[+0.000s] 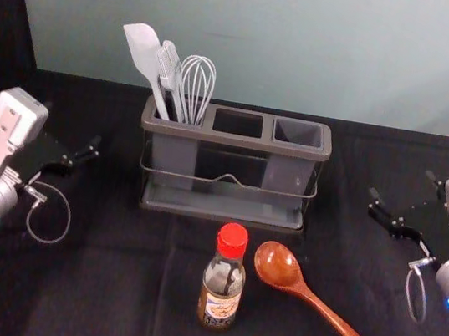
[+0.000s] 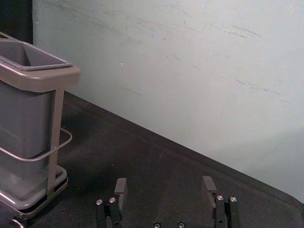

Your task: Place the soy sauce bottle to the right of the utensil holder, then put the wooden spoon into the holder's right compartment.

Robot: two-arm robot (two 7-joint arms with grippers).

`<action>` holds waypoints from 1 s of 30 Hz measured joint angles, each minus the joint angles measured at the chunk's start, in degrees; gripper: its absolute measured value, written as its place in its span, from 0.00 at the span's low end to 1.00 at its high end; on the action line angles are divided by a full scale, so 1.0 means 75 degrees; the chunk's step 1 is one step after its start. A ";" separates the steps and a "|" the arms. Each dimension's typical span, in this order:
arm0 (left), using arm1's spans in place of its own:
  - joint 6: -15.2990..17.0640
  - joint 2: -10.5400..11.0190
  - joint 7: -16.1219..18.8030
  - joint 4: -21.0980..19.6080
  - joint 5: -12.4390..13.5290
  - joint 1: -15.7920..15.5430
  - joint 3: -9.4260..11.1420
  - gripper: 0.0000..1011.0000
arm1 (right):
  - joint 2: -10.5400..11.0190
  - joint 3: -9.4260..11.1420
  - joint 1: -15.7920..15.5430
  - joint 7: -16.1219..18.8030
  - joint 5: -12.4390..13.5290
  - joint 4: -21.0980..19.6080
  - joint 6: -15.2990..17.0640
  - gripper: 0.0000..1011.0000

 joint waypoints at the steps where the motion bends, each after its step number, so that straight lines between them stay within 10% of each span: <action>1: 0.0000 0.0000 0.0000 0.0000 0.0000 -0.0001 0.0000 0.99 | 0.0000 0.0000 0.0000 0.0000 0.0000 0.0000 0.0000 0.99; 30: 0.0000 0.0000 0.0000 0.0000 0.0000 -0.0001 0.0000 0.99 | 0.0000 0.0000 0.0000 0.0001 0.0000 0.0000 0.0000 0.99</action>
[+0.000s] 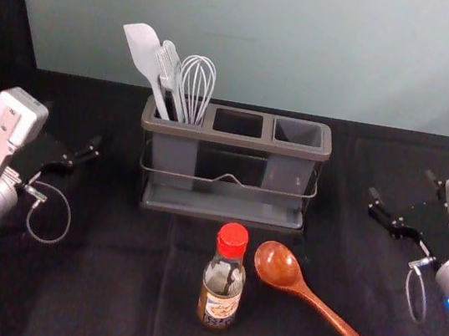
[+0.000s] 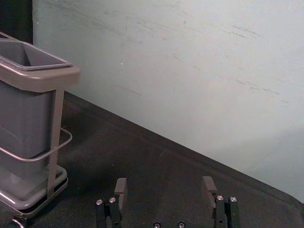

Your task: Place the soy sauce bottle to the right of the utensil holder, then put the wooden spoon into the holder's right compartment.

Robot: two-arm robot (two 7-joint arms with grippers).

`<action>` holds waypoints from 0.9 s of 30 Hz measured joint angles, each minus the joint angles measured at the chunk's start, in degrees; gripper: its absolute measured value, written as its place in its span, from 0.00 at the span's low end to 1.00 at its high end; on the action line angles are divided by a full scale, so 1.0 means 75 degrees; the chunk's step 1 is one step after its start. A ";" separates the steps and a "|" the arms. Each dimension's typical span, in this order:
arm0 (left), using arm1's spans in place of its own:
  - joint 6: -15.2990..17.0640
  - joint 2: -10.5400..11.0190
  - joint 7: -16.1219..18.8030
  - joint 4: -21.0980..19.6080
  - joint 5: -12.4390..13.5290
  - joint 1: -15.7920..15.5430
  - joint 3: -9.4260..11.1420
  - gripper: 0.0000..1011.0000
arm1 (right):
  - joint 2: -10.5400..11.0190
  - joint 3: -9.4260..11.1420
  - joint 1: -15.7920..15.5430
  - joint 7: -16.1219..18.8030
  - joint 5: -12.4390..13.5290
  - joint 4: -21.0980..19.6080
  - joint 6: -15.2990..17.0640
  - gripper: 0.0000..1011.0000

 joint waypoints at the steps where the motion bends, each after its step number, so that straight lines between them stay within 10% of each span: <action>1: 0.0000 0.0000 0.0000 0.0000 0.0000 0.0000 0.0000 0.99 | 0.0000 0.0000 0.0000 0.0000 0.0000 -0.0001 0.0000 0.99; 15: 0.0000 0.0000 0.0000 0.0000 0.0000 0.0000 0.0000 0.99 | 0.0153 0.0420 -0.0463 0.0389 0.0120 -0.0697 -0.0296 0.99; 27: 0.0000 0.0000 0.0001 0.0000 0.0000 0.0001 0.0000 0.99 | 0.0871 0.1018 -0.1559 0.1906 0.1437 -0.1847 -0.0667 0.99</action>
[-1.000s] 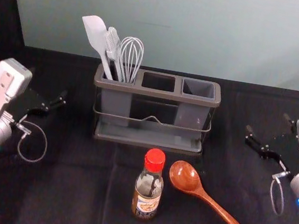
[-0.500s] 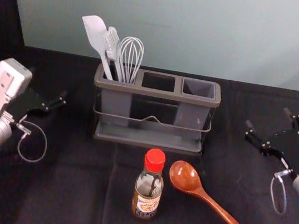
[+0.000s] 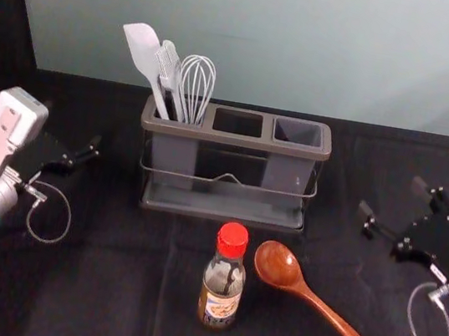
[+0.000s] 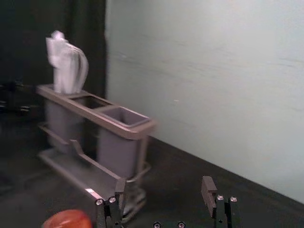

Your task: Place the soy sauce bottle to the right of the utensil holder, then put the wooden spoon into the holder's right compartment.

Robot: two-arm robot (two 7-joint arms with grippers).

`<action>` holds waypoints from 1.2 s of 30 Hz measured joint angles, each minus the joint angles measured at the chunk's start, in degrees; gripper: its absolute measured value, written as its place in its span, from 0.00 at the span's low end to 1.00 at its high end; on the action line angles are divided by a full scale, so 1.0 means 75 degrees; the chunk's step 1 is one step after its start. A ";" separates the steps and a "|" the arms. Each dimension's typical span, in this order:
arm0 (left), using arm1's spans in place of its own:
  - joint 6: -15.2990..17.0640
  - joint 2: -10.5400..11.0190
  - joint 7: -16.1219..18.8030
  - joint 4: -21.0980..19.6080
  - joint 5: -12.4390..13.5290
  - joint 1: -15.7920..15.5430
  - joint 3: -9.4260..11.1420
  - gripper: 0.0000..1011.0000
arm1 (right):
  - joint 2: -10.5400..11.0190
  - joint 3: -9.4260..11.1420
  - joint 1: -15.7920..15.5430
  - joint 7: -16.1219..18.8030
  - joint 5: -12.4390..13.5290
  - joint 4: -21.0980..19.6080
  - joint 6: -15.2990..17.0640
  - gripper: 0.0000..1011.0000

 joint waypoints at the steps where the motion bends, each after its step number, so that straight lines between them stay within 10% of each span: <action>1: 0.0000 0.0000 0.0000 0.0000 0.0000 0.0000 0.0000 0.99 | 0.0048 0.0036 -0.0068 0.0137 0.0120 -0.0054 -0.0018 0.99; 18: 0.0000 0.0000 0.0000 0.0000 0.0000 0.0000 0.0000 0.99 | 0.0651 0.0219 -0.0801 0.2701 0.1670 -0.0676 0.0105 0.99; 36: 0.0000 0.0000 0.0000 0.0000 0.0000 0.0000 0.0000 0.99 | -0.0099 -0.0827 0.0320 0.3790 0.1276 -0.0436 0.0749 0.99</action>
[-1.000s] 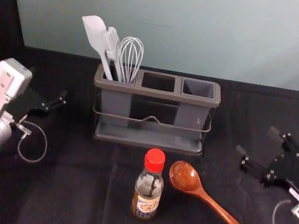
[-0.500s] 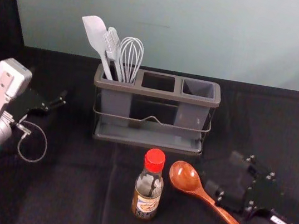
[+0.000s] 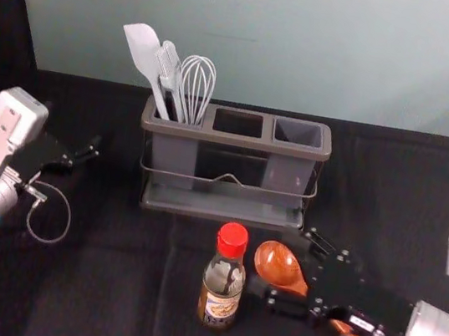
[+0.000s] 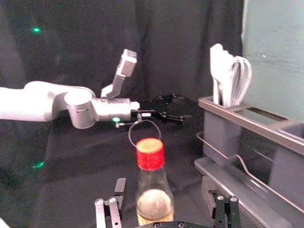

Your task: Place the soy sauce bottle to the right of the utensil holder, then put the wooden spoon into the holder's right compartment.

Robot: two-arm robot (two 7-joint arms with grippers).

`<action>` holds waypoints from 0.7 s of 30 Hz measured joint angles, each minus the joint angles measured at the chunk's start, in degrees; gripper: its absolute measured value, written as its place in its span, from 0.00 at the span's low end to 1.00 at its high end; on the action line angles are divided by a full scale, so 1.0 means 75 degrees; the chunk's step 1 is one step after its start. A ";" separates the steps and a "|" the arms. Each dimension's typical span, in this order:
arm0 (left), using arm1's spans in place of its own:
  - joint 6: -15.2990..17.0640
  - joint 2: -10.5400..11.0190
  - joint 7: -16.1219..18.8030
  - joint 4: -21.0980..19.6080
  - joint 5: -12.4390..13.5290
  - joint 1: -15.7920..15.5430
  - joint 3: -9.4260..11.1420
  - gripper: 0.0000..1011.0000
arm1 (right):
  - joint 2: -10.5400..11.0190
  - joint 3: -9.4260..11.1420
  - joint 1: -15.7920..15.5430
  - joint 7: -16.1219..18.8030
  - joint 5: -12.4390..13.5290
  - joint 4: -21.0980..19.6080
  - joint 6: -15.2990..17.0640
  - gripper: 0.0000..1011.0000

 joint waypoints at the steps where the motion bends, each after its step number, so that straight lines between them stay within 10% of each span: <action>1: 0.0000 0.0000 0.0000 0.0000 0.0000 0.0000 0.0000 0.99 | -0.0051 -0.0082 0.0099 0.0008 -0.0060 -0.0020 0.0044 0.99; 21: 0.0000 0.0000 0.0000 0.0000 0.0000 0.0000 0.0000 0.99 | -0.0498 -0.0719 0.0877 -0.0120 -0.0331 -0.0019 0.0548 0.99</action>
